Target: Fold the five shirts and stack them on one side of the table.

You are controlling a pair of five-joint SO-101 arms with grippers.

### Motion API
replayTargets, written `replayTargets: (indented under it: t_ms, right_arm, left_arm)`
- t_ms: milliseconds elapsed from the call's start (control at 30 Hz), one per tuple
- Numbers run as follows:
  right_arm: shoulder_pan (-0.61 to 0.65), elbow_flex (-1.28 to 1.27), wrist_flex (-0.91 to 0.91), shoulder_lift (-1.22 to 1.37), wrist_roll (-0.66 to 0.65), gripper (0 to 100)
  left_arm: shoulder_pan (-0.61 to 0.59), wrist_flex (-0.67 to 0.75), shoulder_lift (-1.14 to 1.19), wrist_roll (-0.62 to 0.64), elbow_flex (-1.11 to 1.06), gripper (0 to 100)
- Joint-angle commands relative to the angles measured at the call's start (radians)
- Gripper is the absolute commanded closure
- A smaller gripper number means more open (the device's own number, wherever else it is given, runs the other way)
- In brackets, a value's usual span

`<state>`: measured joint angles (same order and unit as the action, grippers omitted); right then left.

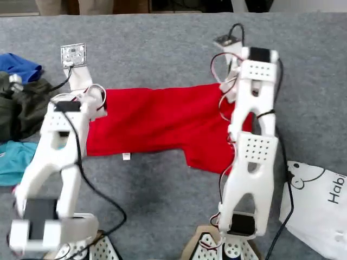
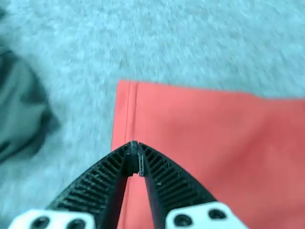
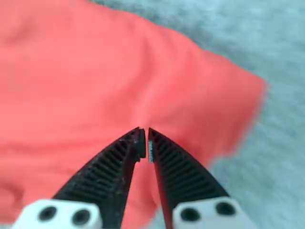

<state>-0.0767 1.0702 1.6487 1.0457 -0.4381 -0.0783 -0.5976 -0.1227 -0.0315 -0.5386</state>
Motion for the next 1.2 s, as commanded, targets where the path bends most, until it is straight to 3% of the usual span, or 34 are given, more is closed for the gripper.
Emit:
replayTargets:
  t_ms: [0, 300, 500, 667, 767, 900, 1033, 1167]
  right_arm:
    - [0.01, 0.058, -0.06, 0.042, 0.066, 95.8]
    - [-0.073, 0.061, -0.077, 0.082, 0.069, 95.8]
    - [-0.082, 0.082, -0.058, 0.077, 0.075, 95.8]
    - [-0.004, 0.193, 0.035, 0.077, 0.071, 95.8]
    - [0.042, 0.348, 0.138, 0.077, 0.072, 95.8]
    - [0.062, 0.423, 0.141, 0.021, 0.072, 95.8]
    - [0.077, 0.245, 0.141, -0.163, 0.066, 95.5]
    - [0.102, -0.054, 0.14, -0.429, -0.052, 95.5]
  left_arm:
    - [-0.041, 0.081, 0.228, 0.012, 0.173, 98]
    - [-0.107, -0.198, 0.602, -0.091, 0.557, 98]
    - [-0.155, -0.218, 0.604, -0.11, 0.575, 98]
    - [-0.155, -0.229, 0.601, -0.11, 0.585, 98]
    - [-0.161, -0.308, 0.547, -0.11, 0.618, 98]
    - [-0.164, -0.408, 0.412, -0.11, 0.632, 98]
    - [-0.155, -0.453, 0.236, -0.17, 0.552, 98]
    - [-0.155, -0.45, 0.019, -0.222, 0.351, 98]
